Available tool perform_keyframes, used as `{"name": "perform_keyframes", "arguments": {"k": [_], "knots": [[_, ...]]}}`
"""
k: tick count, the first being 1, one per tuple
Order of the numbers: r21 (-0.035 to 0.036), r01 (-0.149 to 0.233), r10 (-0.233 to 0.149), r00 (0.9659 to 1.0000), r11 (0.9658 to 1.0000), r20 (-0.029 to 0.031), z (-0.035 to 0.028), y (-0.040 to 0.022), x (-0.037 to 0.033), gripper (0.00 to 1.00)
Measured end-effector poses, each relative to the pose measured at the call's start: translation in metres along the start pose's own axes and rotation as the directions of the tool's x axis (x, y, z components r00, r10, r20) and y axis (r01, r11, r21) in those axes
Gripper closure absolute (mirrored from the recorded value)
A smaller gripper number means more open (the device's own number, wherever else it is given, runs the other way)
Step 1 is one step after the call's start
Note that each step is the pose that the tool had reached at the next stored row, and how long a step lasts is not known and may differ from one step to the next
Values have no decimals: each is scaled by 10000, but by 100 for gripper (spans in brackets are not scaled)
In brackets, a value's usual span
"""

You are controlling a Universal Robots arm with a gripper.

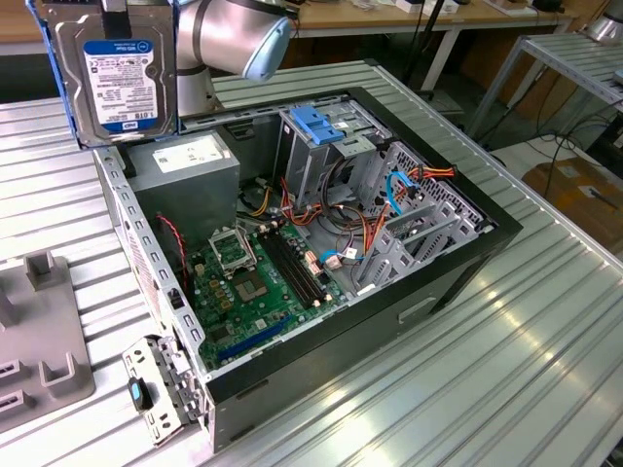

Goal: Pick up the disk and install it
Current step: 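Pick up the disk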

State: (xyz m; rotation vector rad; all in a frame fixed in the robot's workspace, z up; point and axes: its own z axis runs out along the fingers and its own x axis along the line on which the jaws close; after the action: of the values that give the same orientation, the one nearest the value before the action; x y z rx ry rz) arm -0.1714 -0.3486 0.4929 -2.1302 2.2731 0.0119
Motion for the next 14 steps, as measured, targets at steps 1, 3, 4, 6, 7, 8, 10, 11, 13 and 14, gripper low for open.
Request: {"name": "perform_keyframes", "arguments": {"k": [1,3,4,6,7,8,10,11,13,14], "knots": [[0,0,0,10000,10000,-1,0,-25,-2,65],[0,-1,1,10000,10000,0,1,-88,-6,65],[0,0,0,10000,10000,0,2,-117,-8,65],[0,0,0,10000,10000,0,2,-177,-12,65],[0,0,0,10000,10000,0,3,-215,-14,65],[0,0,0,10000,10000,0,3,-252,-17,65],[0,-1,1,10000,10000,0,4,-296,-20,65],[0,0,0,10000,10000,-1,4,-308,-20,65],[0,-1,1,10000,10000,0,4,-317,-20,65],[0,-2,2,10000,10000,0,4,-318,-20,65]]}}
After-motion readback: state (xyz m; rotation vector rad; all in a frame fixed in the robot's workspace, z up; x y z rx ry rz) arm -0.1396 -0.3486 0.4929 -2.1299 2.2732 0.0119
